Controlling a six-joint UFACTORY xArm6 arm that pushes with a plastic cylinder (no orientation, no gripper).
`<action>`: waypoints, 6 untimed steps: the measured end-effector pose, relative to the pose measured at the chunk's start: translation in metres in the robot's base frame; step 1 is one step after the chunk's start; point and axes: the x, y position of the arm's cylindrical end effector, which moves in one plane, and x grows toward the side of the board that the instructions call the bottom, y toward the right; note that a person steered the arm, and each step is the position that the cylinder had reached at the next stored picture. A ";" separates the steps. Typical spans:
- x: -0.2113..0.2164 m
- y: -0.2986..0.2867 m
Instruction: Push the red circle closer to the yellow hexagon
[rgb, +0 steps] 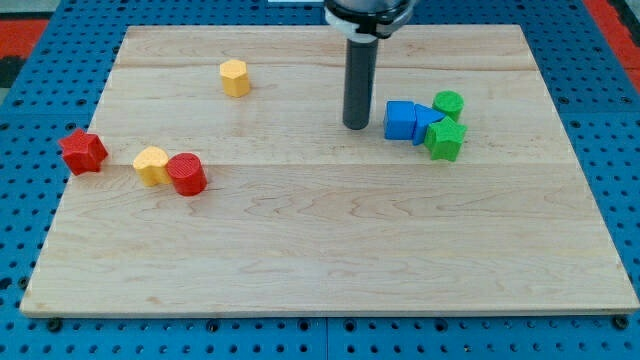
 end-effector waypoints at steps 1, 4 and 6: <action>0.055 -0.005; 0.110 -0.165; 0.059 -0.164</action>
